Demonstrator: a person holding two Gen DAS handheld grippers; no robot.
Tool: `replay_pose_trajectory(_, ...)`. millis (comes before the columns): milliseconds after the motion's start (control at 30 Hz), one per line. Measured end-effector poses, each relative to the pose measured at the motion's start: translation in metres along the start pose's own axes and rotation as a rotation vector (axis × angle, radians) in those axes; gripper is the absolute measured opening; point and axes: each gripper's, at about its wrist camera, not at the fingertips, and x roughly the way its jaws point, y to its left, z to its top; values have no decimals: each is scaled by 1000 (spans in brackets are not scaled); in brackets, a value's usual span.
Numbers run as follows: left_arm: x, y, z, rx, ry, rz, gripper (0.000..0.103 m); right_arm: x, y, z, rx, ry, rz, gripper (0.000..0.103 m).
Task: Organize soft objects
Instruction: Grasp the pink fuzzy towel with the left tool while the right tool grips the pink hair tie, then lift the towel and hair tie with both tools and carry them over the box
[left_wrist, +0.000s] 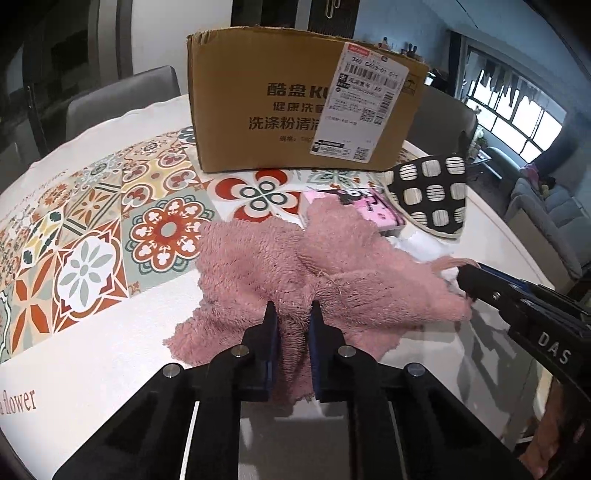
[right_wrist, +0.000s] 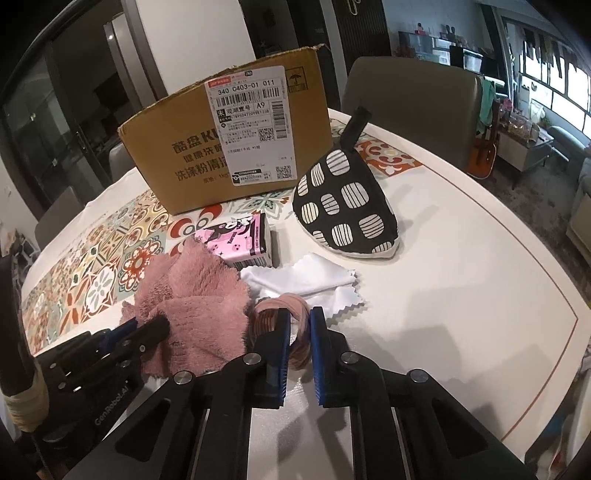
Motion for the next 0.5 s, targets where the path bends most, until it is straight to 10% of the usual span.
replay_pose_trajectory(500,-63,-8,6,26,-126,18,15,-34,6,2,-22,-88,2,12)
